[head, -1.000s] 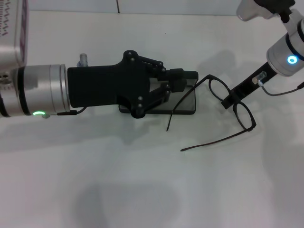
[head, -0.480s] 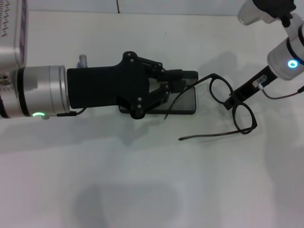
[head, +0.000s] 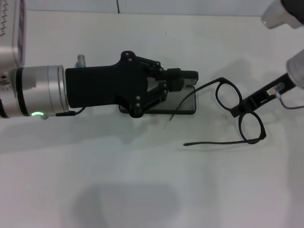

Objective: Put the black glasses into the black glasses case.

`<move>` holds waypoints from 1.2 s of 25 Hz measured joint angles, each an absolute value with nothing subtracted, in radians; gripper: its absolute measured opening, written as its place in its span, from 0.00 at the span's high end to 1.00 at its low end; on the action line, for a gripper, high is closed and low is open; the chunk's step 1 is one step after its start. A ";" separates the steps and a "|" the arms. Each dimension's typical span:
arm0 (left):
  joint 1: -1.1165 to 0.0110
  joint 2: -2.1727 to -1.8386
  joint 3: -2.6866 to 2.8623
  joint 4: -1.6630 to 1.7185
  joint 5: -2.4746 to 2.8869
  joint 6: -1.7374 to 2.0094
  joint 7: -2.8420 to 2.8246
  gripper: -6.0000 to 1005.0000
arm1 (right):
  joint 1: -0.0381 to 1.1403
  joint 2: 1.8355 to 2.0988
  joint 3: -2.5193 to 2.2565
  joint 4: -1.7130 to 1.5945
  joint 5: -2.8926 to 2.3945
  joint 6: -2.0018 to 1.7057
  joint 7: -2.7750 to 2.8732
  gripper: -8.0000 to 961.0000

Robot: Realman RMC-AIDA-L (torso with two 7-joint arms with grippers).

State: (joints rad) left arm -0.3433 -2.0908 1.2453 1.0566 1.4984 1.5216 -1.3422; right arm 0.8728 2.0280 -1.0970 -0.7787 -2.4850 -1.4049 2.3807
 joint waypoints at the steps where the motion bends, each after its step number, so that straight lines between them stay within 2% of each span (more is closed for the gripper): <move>1: -0.344 -2.091 1.245 1.057 1.498 1.522 -1.342 0.92 | 0.851 2.028 -1.103 -0.810 -2.468 -1.421 2.381 0.88; 7: -0.352 -2.089 1.238 1.056 1.459 1.520 -1.347 0.92 | 0.700 2.025 -1.142 -0.986 -2.358 -1.508 2.379 0.88; 13: -0.354 -2.089 1.227 1.042 1.371 1.521 -1.375 0.93 | 0.466 2.022 -1.191 -1.207 -2.188 -1.528 2.298 0.88; 19: -0.397 -2.088 1.227 0.965 1.305 1.624 -1.418 0.93 | 0.323 2.024 -1.194 -1.240 -1.875 -1.529 2.020 0.88; 24: -0.485 -2.088 1.229 0.818 1.239 1.772 -1.418 0.94 | 0.271 2.022 -1.193 -1.138 -1.616 -1.533 1.729 0.88; 30: -0.507 -2.090 1.237 0.784 1.213 1.817 -1.419 0.94 | 0.330 2.021 -1.193 -0.975 -1.542 -1.526 1.575 0.88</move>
